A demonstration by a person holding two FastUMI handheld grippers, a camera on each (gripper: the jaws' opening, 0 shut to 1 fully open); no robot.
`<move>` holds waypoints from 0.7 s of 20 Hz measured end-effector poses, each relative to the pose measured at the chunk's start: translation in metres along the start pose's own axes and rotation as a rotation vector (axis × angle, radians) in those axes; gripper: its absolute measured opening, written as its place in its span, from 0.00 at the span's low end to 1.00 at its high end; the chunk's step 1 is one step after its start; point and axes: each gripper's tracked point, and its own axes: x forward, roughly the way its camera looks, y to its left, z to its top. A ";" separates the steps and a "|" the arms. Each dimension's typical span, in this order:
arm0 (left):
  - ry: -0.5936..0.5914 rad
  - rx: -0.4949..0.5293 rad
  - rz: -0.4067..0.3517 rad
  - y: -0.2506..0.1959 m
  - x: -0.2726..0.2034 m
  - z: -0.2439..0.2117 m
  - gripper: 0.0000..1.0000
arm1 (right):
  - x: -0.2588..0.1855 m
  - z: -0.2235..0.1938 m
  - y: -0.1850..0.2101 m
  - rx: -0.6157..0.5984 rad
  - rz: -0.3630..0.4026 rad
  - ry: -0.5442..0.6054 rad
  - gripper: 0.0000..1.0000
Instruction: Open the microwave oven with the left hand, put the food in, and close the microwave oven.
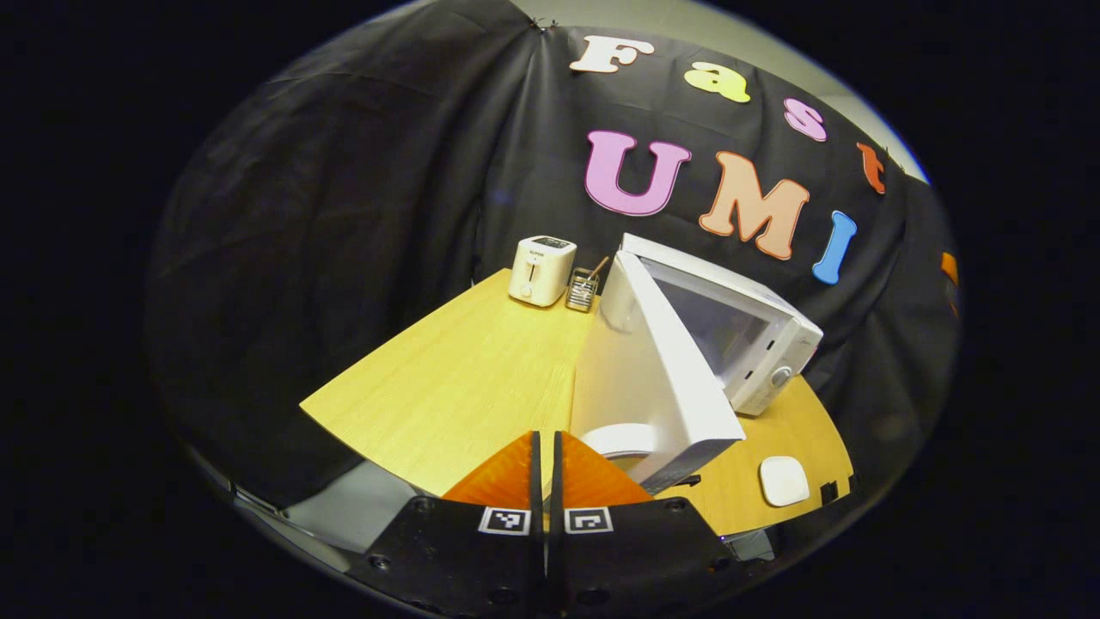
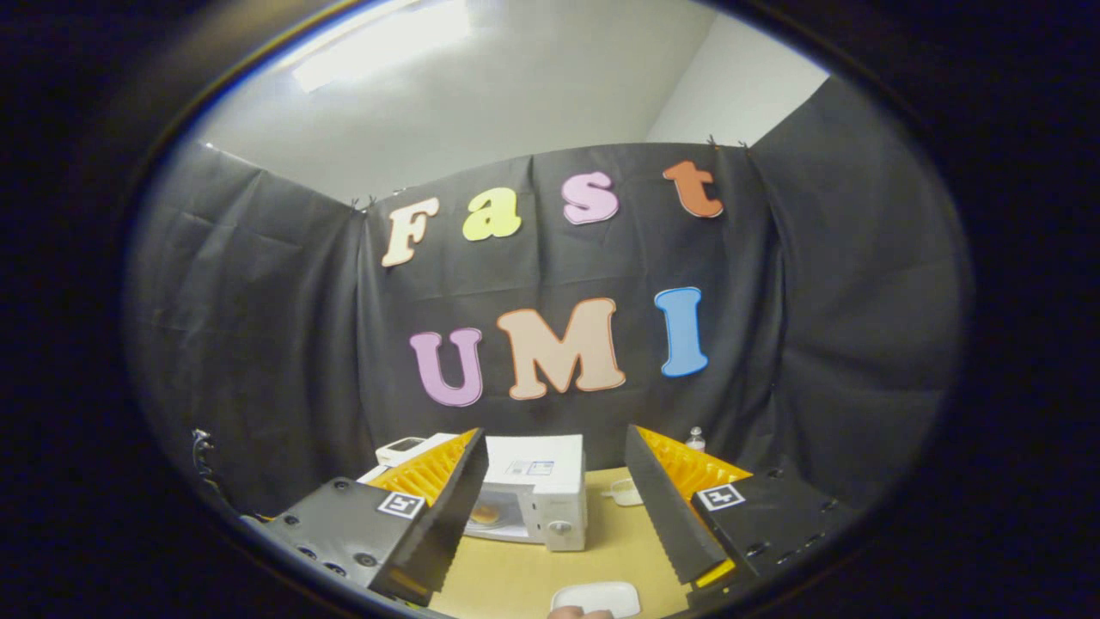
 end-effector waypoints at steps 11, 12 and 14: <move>0.004 0.088 -0.159 -0.118 0.020 -0.005 0.00 | -0.027 0.013 -0.095 -0.013 -0.144 0.007 0.89; 0.002 0.100 -0.172 -0.130 0.024 -0.005 0.00 | -0.028 0.020 -0.101 -0.015 -0.151 -0.001 0.89; 0.001 0.118 -0.191 -0.153 0.034 -0.006 0.00 | -0.028 0.027 -0.116 -0.027 -0.163 -0.005 0.98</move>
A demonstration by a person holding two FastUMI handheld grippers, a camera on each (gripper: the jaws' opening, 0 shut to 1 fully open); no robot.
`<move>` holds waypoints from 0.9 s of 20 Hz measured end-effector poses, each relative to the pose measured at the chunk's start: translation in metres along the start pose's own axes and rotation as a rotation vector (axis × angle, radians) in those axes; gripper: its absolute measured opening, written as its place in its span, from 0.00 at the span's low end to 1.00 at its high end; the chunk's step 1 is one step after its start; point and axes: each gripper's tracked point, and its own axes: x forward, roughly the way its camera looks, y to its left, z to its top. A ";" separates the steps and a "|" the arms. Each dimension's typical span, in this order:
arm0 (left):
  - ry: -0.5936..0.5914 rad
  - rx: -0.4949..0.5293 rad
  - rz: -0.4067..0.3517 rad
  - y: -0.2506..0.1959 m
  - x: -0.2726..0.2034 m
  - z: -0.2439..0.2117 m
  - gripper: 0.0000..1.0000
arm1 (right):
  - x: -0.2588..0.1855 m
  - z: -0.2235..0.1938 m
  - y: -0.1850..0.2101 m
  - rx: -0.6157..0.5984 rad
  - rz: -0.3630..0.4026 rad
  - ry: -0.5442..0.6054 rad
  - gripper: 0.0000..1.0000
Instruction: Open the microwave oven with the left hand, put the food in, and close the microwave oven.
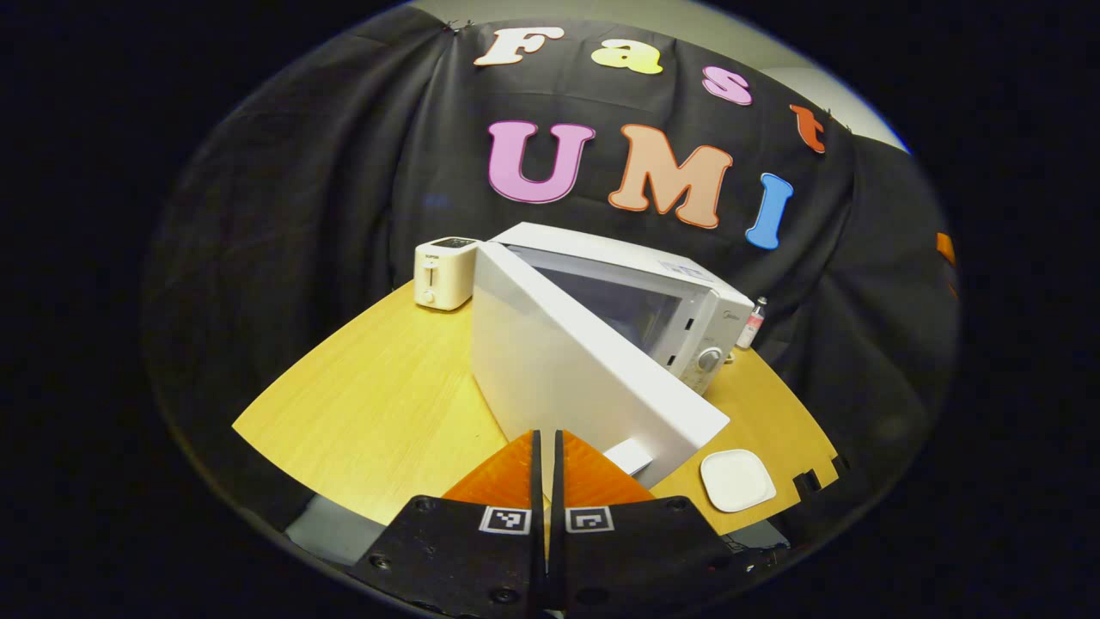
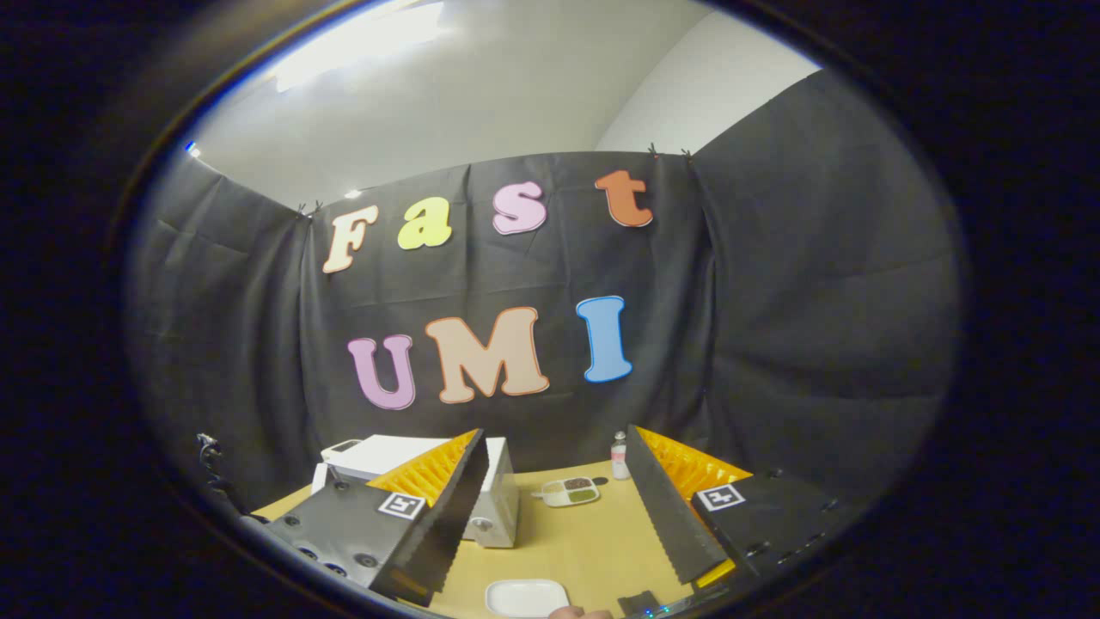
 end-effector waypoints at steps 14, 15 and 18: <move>-0.020 0.047 -0.046 -0.104 0.118 0.034 0.01 | 0.046 0.025 -0.057 -0.115 -0.006 -0.036 0.89; -0.020 0.049 -0.051 -0.109 0.127 0.035 0.02 | 0.051 0.024 -0.063 -0.128 -0.012 -0.039 0.89; -0.019 0.063 -0.058 -0.121 0.151 0.039 0.00 | 0.060 0.024 -0.078 -0.152 -0.031 -0.037 0.89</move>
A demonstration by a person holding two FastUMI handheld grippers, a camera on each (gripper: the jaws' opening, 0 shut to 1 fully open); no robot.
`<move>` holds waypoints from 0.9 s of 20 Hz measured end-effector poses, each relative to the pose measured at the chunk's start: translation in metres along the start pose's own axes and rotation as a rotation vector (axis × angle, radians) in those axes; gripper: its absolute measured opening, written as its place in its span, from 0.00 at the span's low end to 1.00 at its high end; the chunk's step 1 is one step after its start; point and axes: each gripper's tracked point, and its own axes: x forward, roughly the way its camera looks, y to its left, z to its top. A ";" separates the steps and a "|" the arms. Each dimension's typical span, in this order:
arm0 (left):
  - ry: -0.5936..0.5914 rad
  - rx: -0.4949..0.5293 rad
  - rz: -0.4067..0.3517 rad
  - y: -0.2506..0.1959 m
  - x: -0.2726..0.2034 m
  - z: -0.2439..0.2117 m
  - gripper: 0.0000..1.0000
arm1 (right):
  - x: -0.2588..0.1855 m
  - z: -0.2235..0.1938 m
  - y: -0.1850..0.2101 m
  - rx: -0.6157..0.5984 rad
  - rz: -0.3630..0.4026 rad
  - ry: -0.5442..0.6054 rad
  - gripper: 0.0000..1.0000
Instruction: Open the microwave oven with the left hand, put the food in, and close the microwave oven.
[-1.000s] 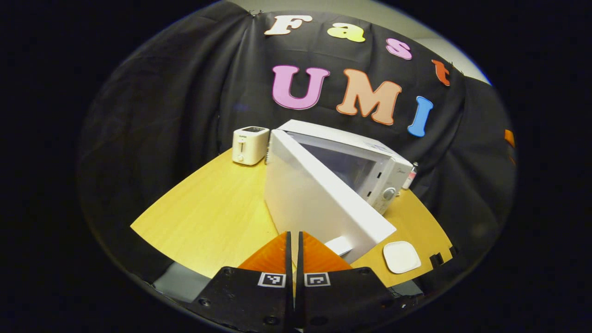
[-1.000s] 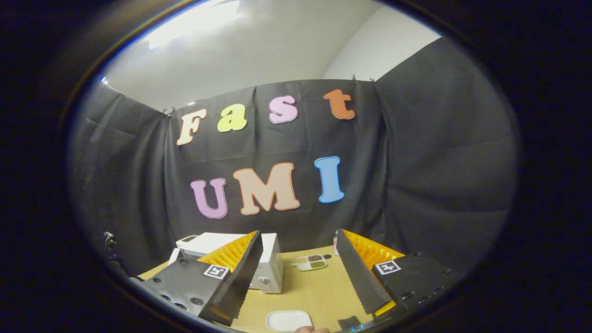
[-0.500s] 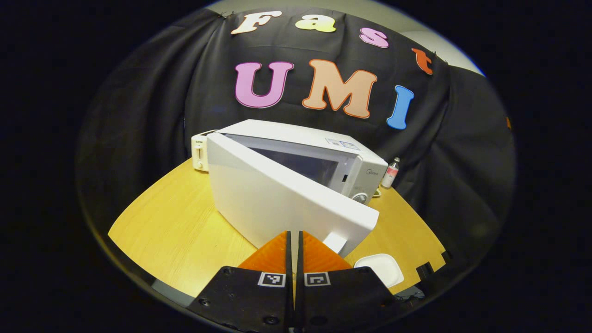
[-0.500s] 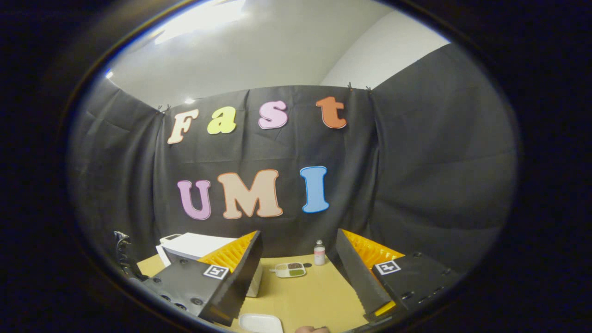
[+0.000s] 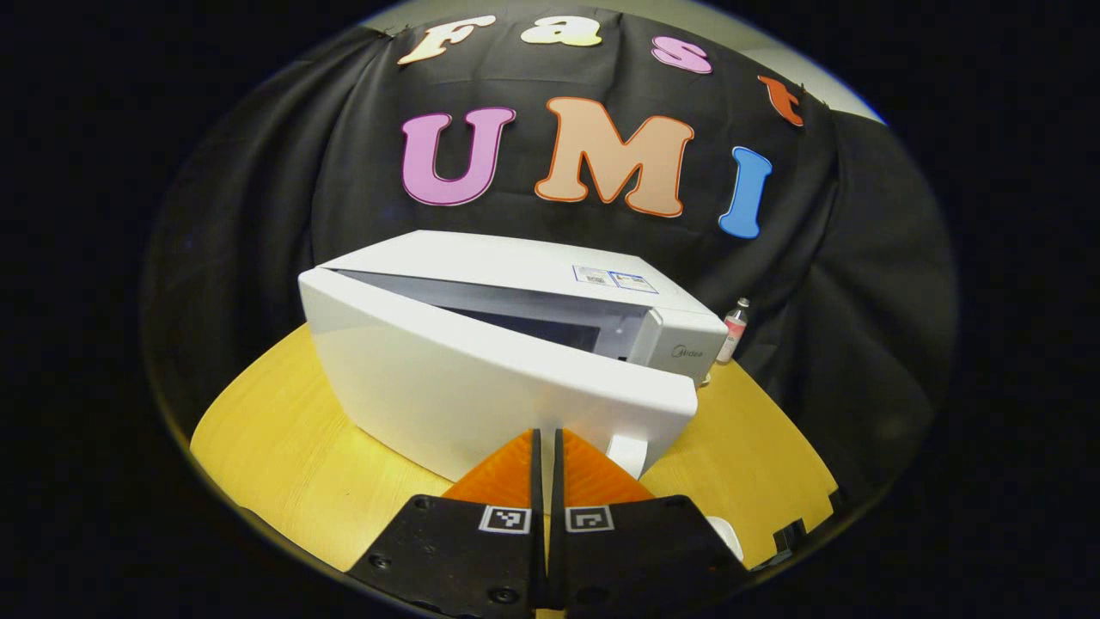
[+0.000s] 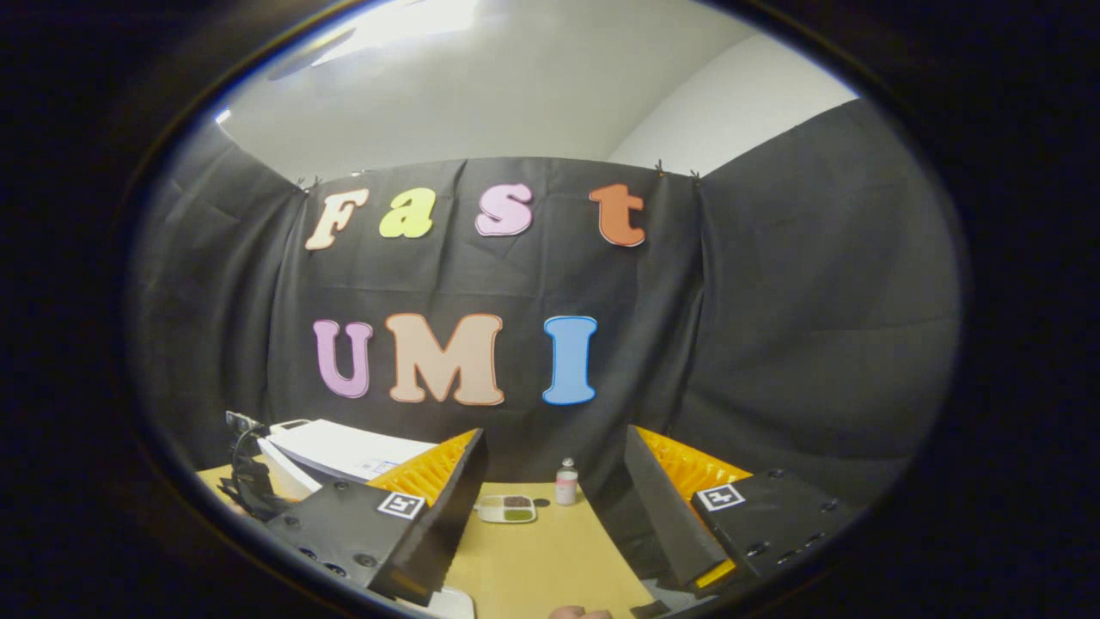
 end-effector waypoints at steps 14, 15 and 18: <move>-0.047 0.039 0.044 -0.010 0.055 0.025 0.01 | 0.024 0.000 -0.015 -0.128 -0.004 -0.017 0.96; -0.045 0.040 0.045 -0.010 0.057 0.023 0.01 | 0.027 -0.001 -0.015 -0.123 -0.004 -0.015 0.96; -0.048 0.056 0.053 -0.010 0.064 0.030 0.00 | 0.031 0.000 -0.006 -0.107 0.007 -0.007 0.96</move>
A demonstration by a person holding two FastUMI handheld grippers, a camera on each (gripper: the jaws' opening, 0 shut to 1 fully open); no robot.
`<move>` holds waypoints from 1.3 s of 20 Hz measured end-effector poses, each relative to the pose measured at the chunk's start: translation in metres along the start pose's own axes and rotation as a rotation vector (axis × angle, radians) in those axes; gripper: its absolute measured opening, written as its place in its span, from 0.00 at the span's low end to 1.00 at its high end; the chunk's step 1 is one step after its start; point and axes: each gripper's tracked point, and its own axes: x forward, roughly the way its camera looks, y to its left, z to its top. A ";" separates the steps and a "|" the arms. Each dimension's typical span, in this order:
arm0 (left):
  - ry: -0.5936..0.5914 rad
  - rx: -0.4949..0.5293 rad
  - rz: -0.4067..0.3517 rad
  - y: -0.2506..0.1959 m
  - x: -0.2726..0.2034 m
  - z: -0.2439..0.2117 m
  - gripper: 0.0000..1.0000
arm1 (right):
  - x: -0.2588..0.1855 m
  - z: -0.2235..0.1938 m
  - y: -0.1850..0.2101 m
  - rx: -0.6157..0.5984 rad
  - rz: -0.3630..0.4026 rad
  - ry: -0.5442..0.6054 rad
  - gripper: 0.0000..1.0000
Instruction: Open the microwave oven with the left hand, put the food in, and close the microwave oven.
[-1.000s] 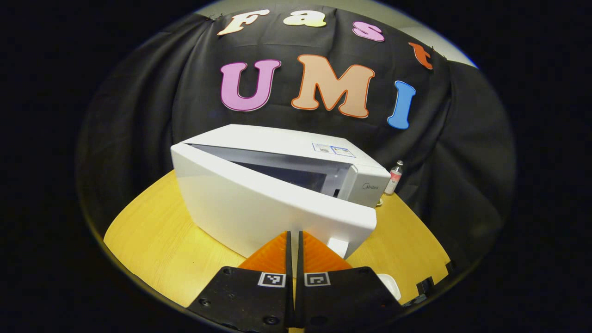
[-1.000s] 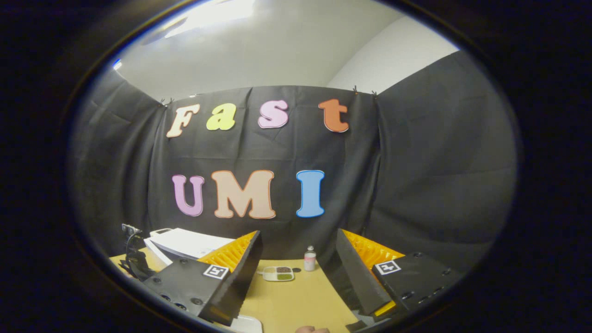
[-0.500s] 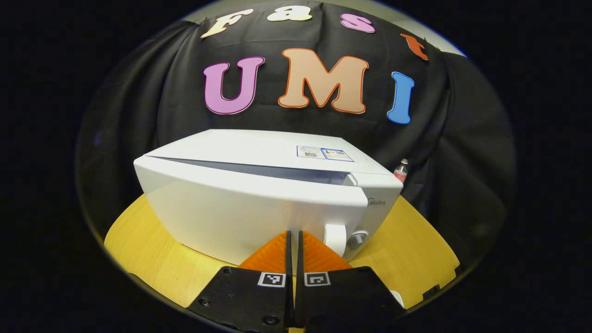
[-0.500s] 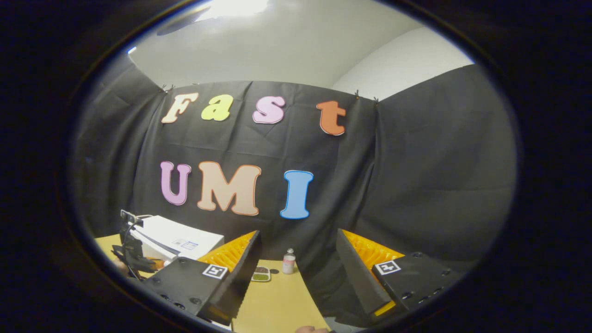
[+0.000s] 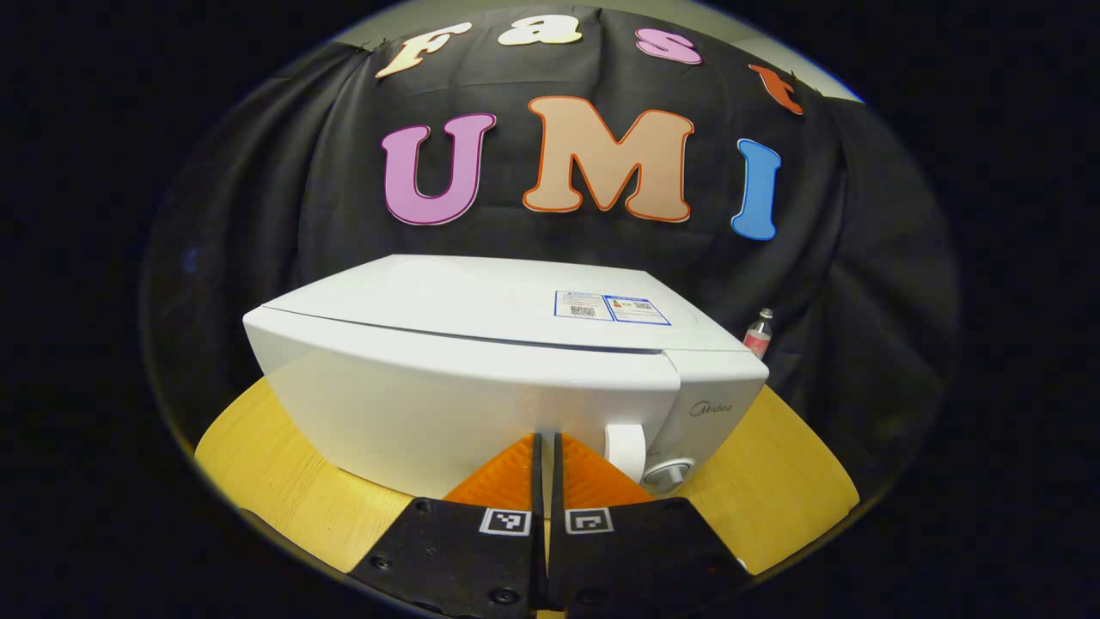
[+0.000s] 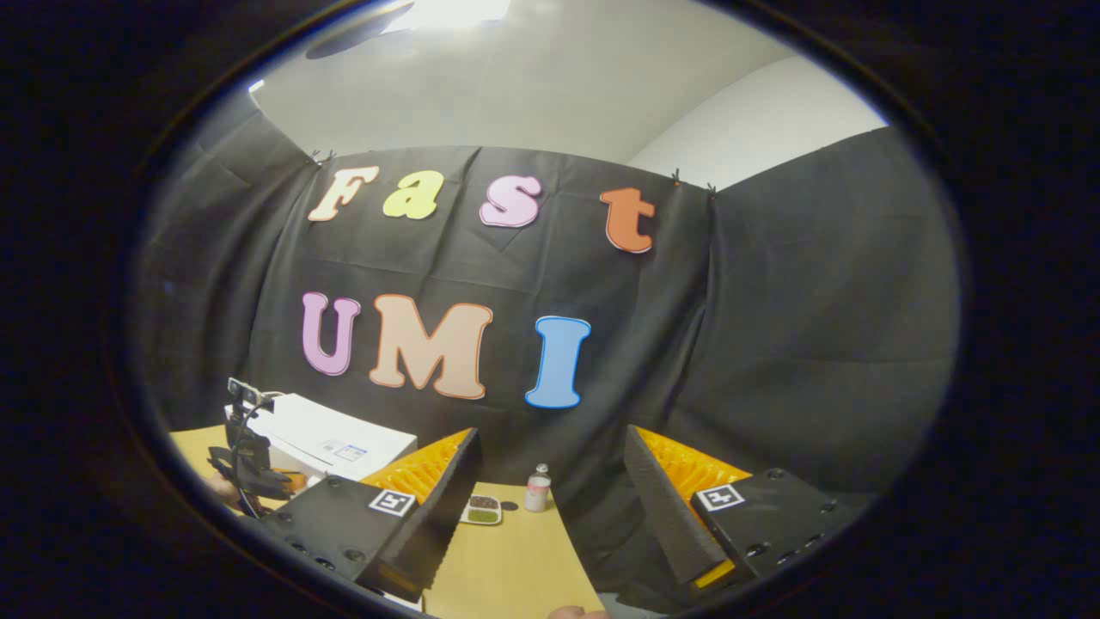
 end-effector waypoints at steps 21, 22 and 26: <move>-0.346 0.104 -0.045 0.040 -0.199 0.204 0.44 | -0.005 0.039 0.121 0.115 0.123 -0.048 0.96; -0.367 0.134 -0.037 0.043 -0.211 0.211 0.62 | -0.007 0.042 0.129 0.121 0.131 -0.049 0.96; -0.417 0.172 -0.050 0.044 -0.243 0.219 0.97 | -0.021 0.046 0.156 0.148 0.155 -0.047 0.96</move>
